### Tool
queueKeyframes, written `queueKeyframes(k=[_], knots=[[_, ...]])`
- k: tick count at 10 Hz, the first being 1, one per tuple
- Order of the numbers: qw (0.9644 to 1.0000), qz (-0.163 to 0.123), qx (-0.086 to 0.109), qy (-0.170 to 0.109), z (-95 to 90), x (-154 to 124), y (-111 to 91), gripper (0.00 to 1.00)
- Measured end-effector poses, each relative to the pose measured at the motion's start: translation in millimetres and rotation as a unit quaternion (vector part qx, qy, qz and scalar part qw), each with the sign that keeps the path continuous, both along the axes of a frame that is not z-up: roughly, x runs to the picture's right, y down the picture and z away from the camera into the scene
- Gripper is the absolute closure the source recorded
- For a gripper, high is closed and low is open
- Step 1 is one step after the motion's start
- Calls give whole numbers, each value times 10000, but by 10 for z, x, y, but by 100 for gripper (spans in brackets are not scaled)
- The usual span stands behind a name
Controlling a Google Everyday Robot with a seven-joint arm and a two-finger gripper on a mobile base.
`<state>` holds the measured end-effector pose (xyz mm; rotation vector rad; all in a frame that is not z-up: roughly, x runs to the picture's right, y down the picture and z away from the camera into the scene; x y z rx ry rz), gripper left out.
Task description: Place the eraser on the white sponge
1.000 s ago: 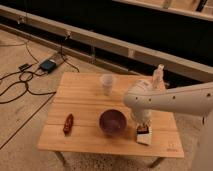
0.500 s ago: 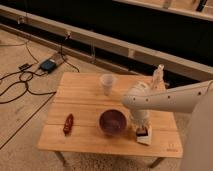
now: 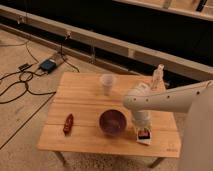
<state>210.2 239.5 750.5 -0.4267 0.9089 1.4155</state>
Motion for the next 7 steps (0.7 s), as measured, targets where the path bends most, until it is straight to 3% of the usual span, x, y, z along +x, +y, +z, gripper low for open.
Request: queueKeyframes(k=[2, 7], knots=[[9998, 81, -89, 140, -28, 34, 84, 92], [9993, 235, -175, 224, 17, -23, 161, 40]])
